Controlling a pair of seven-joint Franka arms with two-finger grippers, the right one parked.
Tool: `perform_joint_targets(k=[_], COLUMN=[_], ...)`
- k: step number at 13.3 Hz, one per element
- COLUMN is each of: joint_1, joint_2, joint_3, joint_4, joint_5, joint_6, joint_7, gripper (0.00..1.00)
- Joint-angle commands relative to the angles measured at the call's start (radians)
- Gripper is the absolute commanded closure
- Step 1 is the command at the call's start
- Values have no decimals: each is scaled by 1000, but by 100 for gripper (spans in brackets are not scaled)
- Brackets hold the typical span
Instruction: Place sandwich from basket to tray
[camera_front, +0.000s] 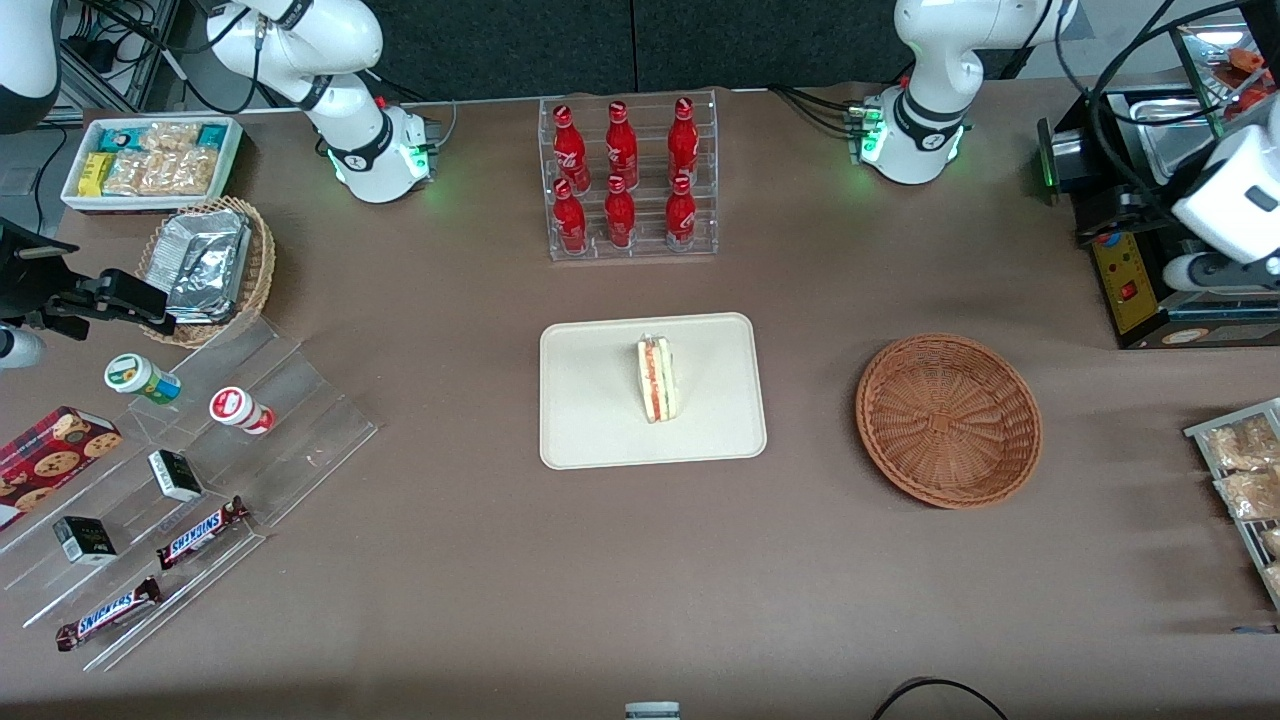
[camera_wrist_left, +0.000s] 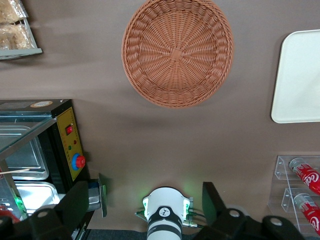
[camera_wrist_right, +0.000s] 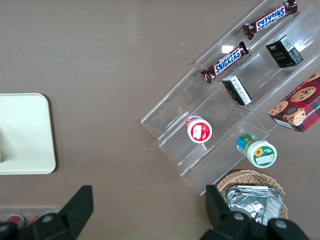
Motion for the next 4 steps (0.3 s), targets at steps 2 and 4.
perform_joint_targets(k=[2, 4], joint_1=[-19, -31], joint_2=[-9, -3], joint_3=[8, -8], joint_4=[-16, -14], joint_5=[-13, -10], joint_6=[-2, 1], joint_7=[15, 13], gripper=[0, 0])
